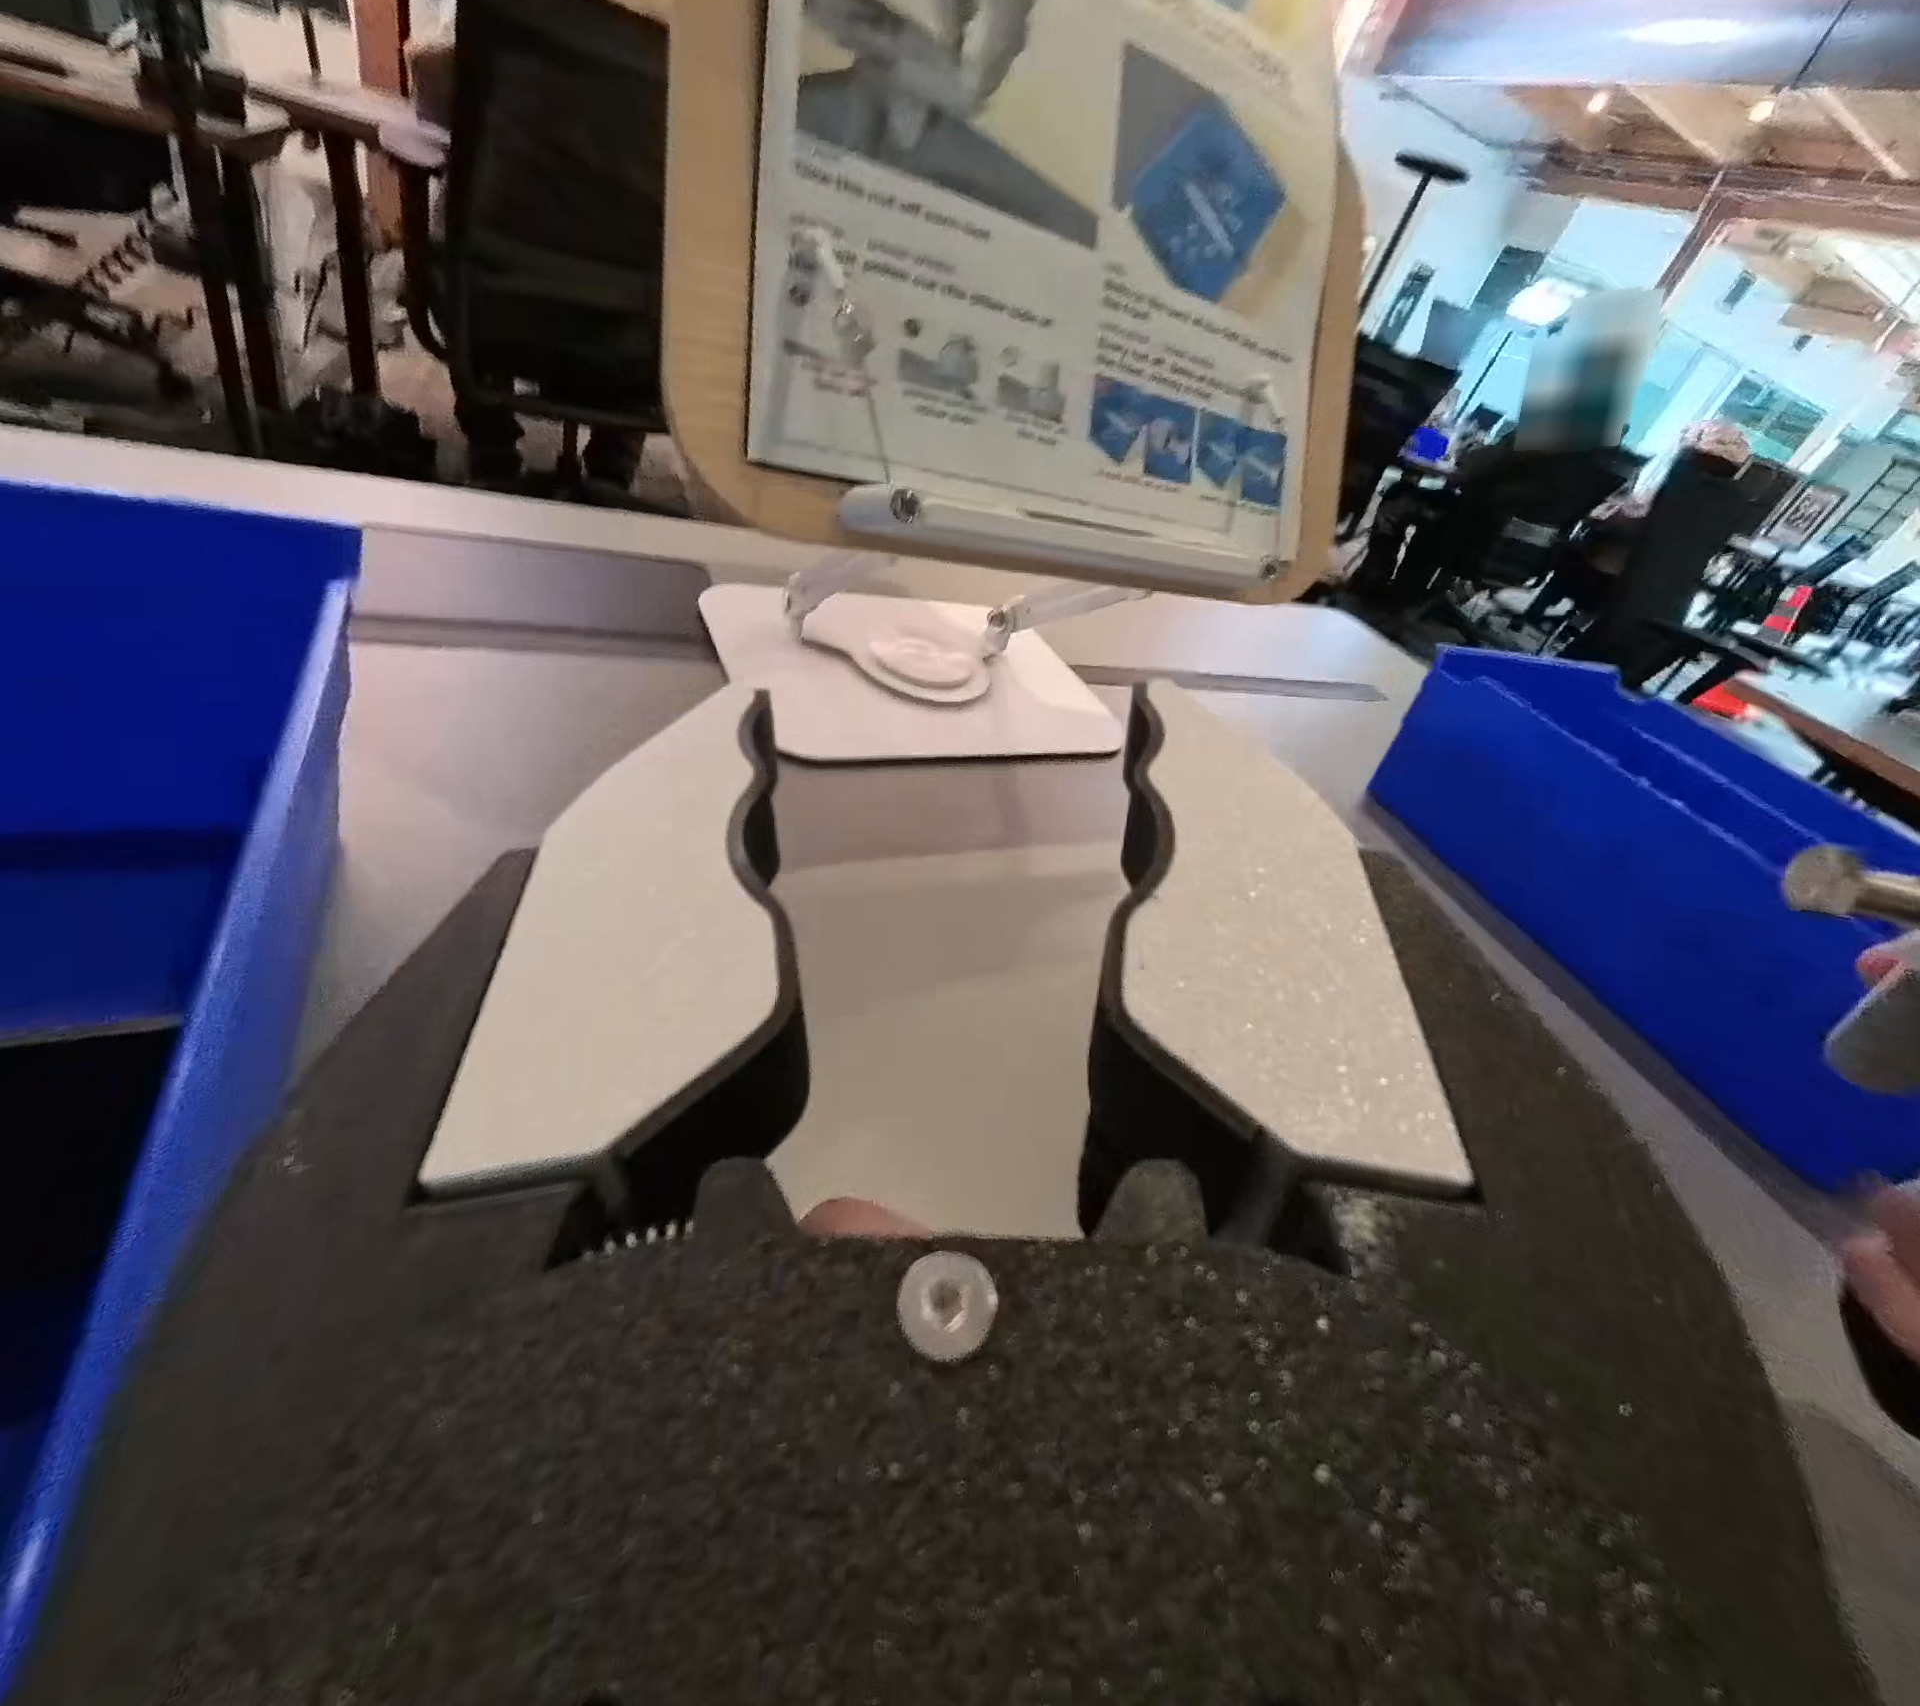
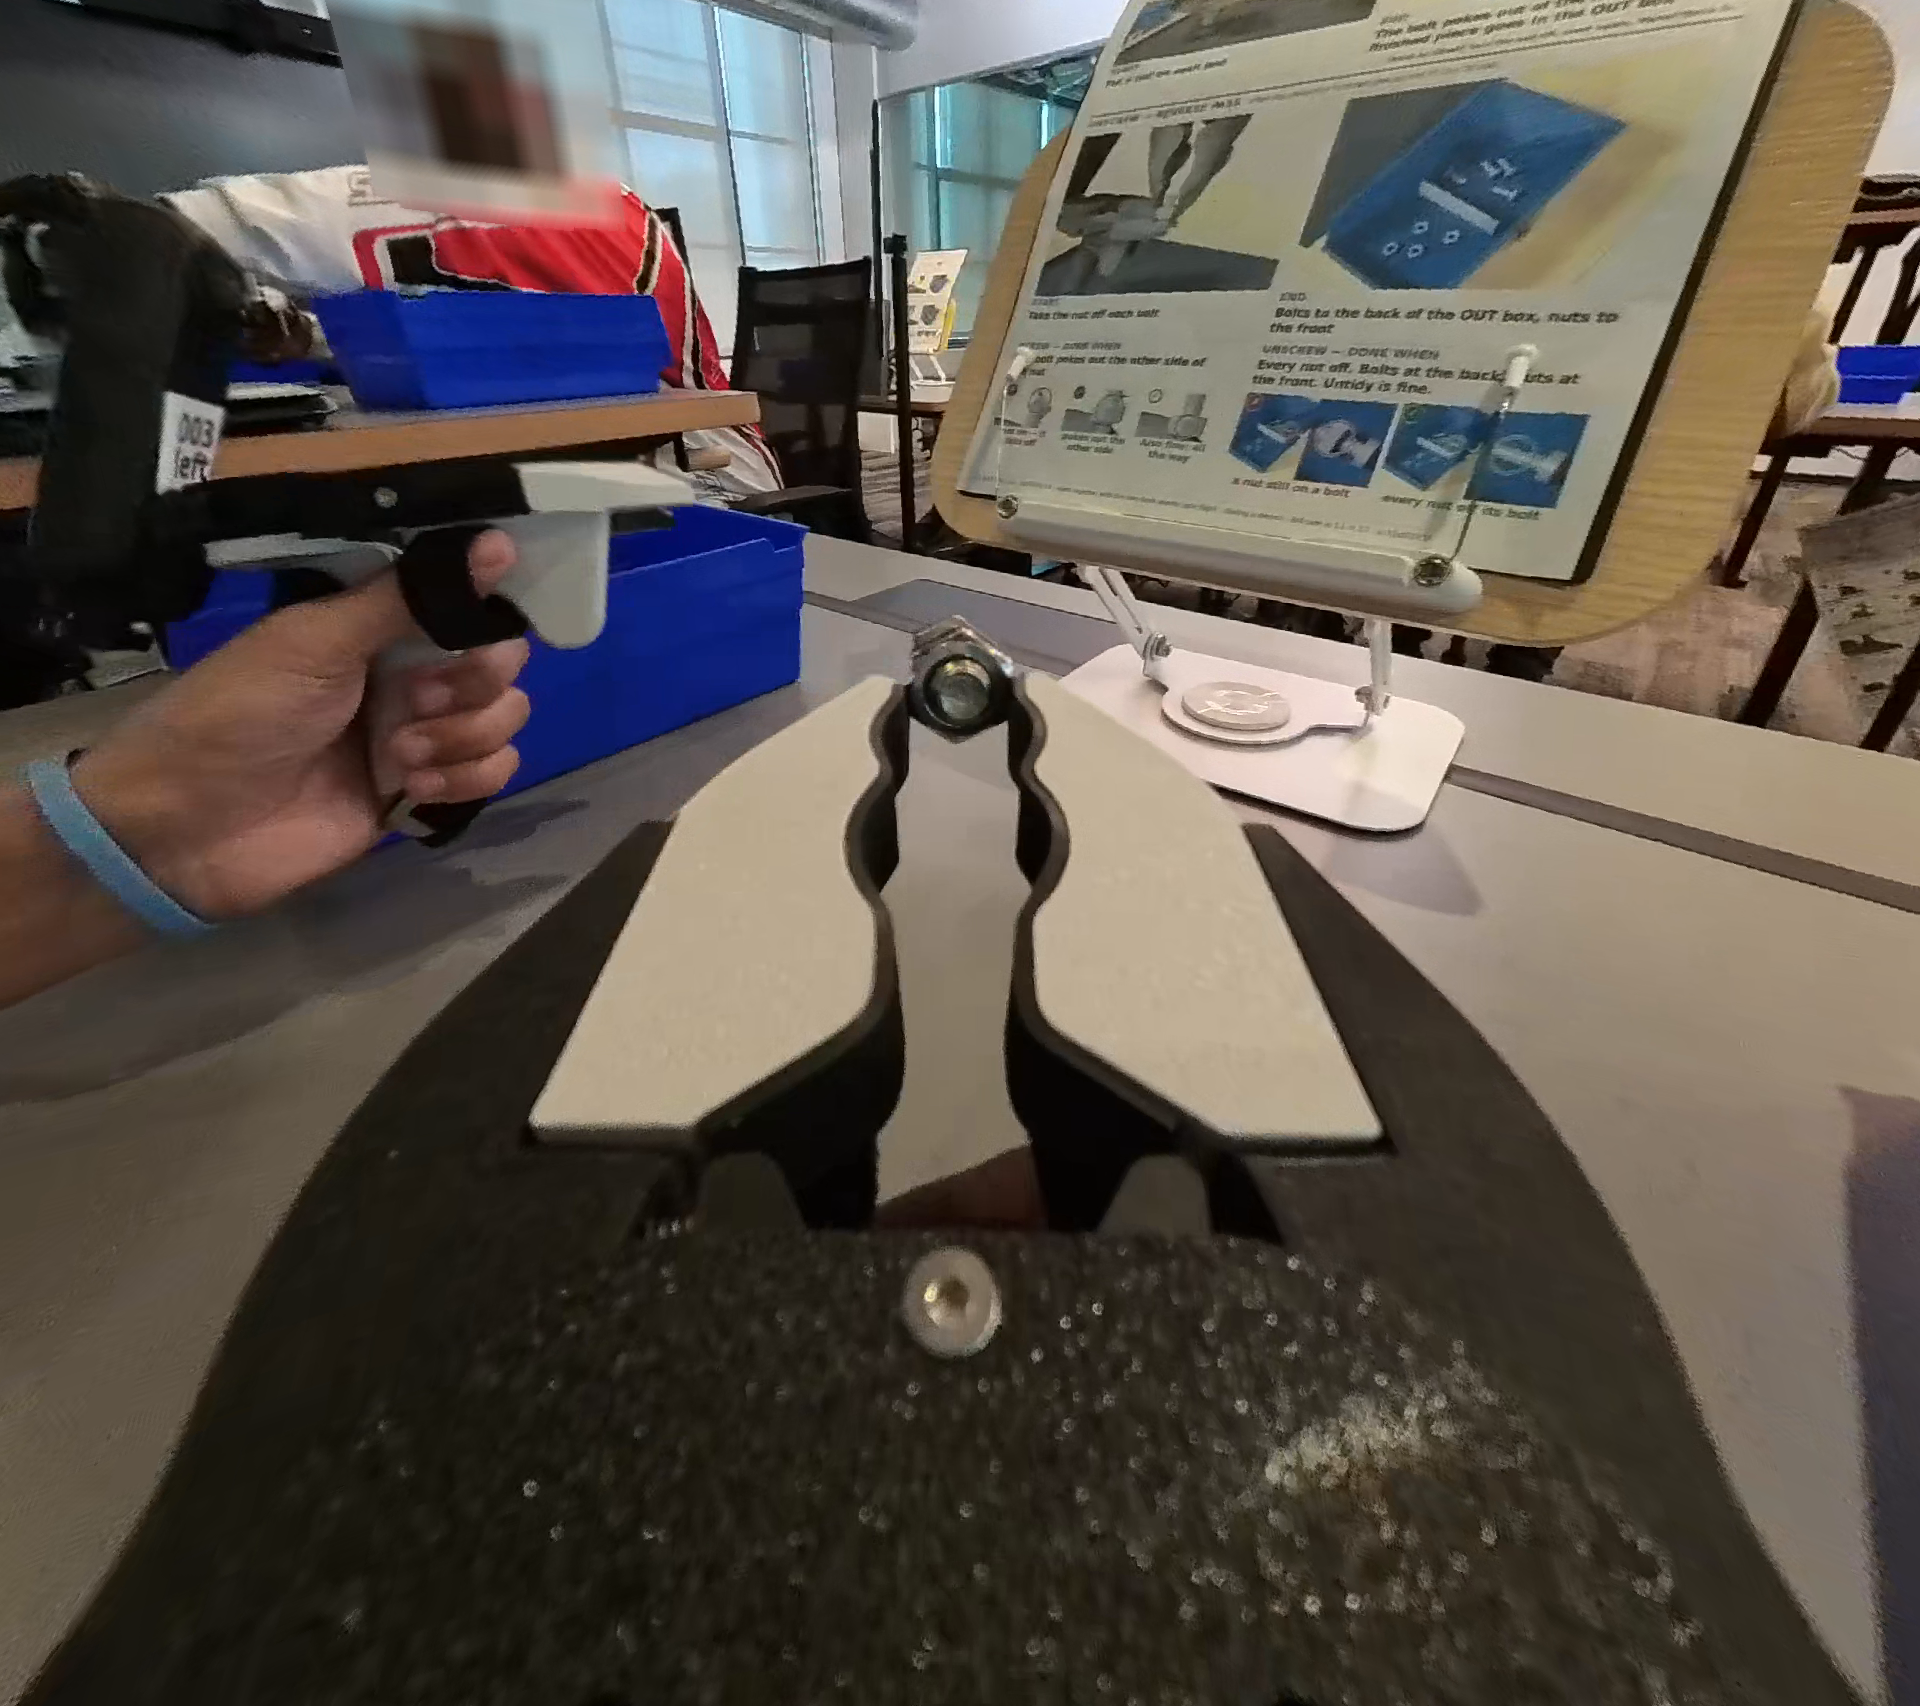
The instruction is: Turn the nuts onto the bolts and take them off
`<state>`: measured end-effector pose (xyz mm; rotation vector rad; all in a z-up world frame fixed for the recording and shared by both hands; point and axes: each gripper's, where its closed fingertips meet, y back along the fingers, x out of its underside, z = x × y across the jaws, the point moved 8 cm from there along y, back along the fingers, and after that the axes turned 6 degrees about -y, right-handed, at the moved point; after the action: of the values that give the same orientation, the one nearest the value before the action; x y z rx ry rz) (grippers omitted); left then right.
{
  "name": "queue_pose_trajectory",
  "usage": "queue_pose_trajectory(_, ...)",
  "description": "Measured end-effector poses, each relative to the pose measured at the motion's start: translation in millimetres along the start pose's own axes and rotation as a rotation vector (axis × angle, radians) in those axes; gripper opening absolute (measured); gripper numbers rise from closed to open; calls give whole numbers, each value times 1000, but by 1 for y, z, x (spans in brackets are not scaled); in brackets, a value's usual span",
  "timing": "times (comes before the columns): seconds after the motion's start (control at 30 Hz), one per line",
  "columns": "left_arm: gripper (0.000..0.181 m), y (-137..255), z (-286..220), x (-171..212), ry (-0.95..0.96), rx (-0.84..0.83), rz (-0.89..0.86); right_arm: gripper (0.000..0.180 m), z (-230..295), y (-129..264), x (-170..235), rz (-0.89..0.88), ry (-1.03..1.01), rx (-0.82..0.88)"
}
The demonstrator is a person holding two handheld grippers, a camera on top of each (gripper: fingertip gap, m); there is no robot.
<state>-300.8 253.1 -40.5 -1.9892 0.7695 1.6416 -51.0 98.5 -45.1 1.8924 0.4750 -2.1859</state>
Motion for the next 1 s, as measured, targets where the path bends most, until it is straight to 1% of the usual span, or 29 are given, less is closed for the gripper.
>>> queue_pose_trajectory(0.13, 65, -9, 4, 12, -60, -40, 85, 18, -3, 1, 0, -2, 0, 30)
queue_pose_trajectory(0.23, 65, -13, 0, 19, -86, -34, 131, 17, -5, 2, -1, -10, 7, 54)
queue_pose_trajectory(0.43, 65, -13, -8, 19, -175, -39, 130, 17, -8, 3, -2, -15, 3, 82)
queue_pose_trajectory(0.5, 65, -12, -11, 17, -197, -37, 128, 17, -11, 5, -6, -24, 32, 117)
queue_pose_trajectory(0.53, 65, -12, -12, 17, -207, -34, 126, 17, -15, 8, -14, -29, 64, 144)
queue_pose_trajectory(0.6, 65, -11, -14, 16, -223, -29, 126, 18, -29, 20, -45, -69, 116, 222)
queue_pose_trajectory(0.67, 64, -10, -14, 14, -229, -27, 117, 18, -58, 42, -85, -128, 117, 325)
queue_pose_trajectory(0.7, 64, -10, -14, 13, -230, -23, 116, 18, -78, 52, -102, -121, 94, 365)
queue_pose_trajectory(0.77, 64, -10, -14, 11, -225, -22, 114, 18, -125, 71, -120, -65, -5, 428)
queue_pose_trajectory(0.8, 64, -10, -14, 11, -219, -17, 114, 18, -152, 77, -119, -6, -23, 474)
queue_pose_trajectory(0.87, 65, -10, -15, 12, -204, -5, 123, 18, -204, 85, -99, 162, -72, 565)
queue_pose_trajectory(0.9, 65, -11, -15, 12, -194, 3, 126, 18, -226, 85, -82, 238, -114, 572)
queue_pose_trajectory(0.97, 65, -11, -15, 13, -181, 16, 131, 18, -250, 76, -42, 419, -231, 435)
queue_pose_trajectory(1.0, 65, -12, -16, 14, -180, 18, 134, 19, -255, 70, -26, 472, -259, 364)
